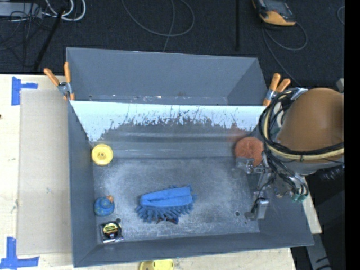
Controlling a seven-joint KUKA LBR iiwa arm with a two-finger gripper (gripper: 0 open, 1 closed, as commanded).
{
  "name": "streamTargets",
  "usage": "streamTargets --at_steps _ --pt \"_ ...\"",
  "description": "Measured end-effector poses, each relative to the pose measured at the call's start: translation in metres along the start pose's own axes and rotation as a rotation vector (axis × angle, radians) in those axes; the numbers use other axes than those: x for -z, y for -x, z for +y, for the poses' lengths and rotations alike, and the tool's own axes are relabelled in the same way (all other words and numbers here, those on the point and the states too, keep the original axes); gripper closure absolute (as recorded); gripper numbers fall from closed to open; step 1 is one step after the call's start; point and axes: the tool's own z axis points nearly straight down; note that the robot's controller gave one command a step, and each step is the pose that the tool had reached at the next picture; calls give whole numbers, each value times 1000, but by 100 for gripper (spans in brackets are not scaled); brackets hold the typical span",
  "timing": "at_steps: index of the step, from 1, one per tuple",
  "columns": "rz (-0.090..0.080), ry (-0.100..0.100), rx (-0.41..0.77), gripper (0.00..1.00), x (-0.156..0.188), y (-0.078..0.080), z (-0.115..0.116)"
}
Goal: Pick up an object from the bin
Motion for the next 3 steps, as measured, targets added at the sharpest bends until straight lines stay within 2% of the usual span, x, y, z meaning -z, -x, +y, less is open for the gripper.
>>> streamTargets --at_steps 1,2,3 --pt "8 2 27 0 -18 8 63" --pt "5 4 106 0 -41 10 83" --pt "6 1 74 0 -65 24 97"
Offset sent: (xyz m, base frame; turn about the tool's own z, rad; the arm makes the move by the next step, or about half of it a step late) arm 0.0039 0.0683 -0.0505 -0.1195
